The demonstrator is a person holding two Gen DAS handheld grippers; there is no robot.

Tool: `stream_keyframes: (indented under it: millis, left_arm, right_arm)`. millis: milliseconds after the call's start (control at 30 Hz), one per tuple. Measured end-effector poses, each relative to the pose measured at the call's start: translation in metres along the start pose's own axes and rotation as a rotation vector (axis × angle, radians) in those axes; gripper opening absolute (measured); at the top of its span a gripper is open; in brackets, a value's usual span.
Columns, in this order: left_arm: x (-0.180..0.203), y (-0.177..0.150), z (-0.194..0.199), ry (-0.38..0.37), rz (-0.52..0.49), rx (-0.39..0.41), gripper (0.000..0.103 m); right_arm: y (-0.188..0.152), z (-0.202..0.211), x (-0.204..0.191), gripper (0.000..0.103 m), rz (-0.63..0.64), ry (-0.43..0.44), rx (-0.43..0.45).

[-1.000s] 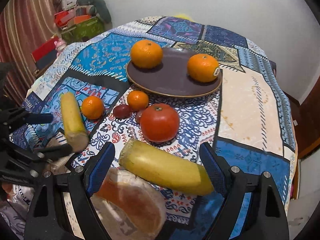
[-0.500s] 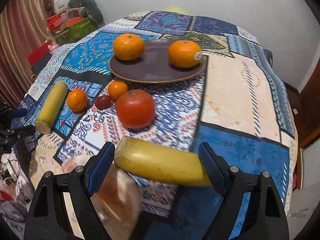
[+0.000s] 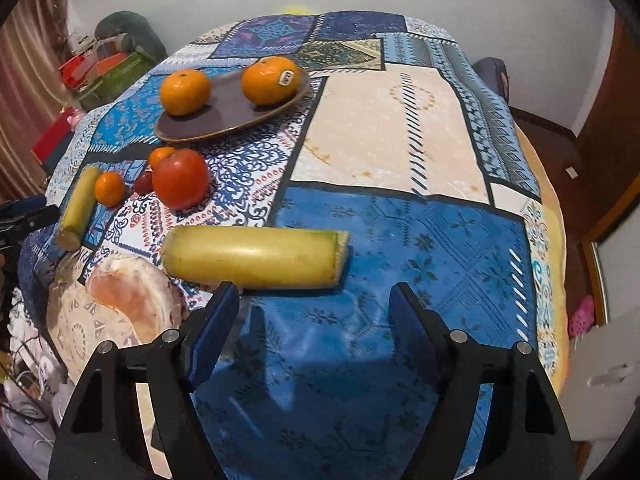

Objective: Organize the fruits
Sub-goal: 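Lower the left tool over the long yellow cylinder while the right tool approaches the other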

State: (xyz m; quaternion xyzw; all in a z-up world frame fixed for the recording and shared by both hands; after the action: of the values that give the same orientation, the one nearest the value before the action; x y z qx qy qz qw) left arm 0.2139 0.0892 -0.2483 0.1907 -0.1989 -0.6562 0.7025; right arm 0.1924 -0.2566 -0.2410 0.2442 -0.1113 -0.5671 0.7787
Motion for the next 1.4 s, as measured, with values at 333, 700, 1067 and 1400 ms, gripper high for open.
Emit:
stream_keyframes:
  millis: [333, 700, 1067, 1400]
  left_arm:
    - [-0.003, 0.001, -0.032, 0.003, 0.047, -0.042, 0.087]
    - [-0.002, 0.001, -0.036, -0.055, 0.052, -0.016, 0.071]
    - [0.008, 0.000, -0.028, -0.059, -0.025, 0.004, 0.056]
    - [0.007, -0.001, -0.023, -0.039, -0.062, 0.010, 0.056]
  right_arm:
    - [0.021, -0.006, -0.033, 0.076, -0.034, 0.096, 0.006]
    - [0.039, -0.033, -0.070, 0.098, 0.044, -0.032, 0.017]
    - [0.031, -0.033, -0.058, 0.072, 0.174, 0.021, -0.011]
    - [0.012, -0.008, -0.040, 0.073, 0.210, -0.017, -0.009]
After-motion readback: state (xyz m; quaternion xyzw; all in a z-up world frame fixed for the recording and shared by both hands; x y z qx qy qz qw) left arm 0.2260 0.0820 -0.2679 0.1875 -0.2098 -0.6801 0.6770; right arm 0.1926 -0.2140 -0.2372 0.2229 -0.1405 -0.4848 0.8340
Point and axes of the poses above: each gripper's, at about its wrist camera, not at the fingertips, and z roughly against the way its jaws point, x to its right, y to its top, the point moved 2 cm from there along -z, roughly the way its jaws point, and after that the axes turned 2 degrees about z, right-handed, at the moved point
